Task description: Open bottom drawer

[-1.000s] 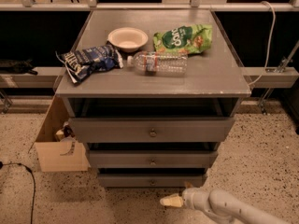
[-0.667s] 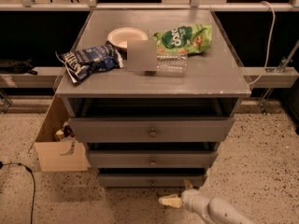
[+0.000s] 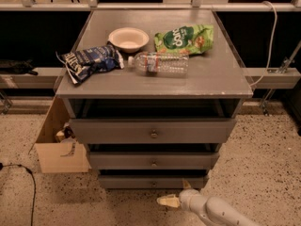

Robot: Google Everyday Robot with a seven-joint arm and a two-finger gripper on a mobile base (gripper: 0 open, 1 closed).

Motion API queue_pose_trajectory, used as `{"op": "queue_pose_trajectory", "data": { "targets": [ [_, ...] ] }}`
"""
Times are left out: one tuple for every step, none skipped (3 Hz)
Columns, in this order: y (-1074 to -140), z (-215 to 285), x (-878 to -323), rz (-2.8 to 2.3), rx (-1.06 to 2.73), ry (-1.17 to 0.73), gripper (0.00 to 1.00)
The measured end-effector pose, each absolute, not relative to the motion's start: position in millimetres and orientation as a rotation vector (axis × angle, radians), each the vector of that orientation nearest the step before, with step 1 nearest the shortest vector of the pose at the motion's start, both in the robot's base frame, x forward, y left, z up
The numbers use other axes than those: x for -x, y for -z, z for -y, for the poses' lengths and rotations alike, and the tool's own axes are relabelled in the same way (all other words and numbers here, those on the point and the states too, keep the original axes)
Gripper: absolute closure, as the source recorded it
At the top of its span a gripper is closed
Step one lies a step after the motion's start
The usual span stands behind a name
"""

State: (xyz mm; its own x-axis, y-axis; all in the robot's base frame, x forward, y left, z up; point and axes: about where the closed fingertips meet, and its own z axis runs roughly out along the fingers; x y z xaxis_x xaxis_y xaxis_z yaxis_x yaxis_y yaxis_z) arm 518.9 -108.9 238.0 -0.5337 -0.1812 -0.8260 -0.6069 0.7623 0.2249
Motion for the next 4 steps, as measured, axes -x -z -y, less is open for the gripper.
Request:
{"op": "queue_pose_trajectory", "data": {
  "targets": [
    [-234, 101, -538, -2.098, 0.653, -0.585, 0.00],
    [-225, 95, -559, -2.087, 0.738, -0.520, 0.00],
    [-210, 93, -577, -2.056, 0.848, -0.349, 0.00],
    [-210, 93, -577, -2.056, 0.848, -0.349, 0.00]
  ]
}}
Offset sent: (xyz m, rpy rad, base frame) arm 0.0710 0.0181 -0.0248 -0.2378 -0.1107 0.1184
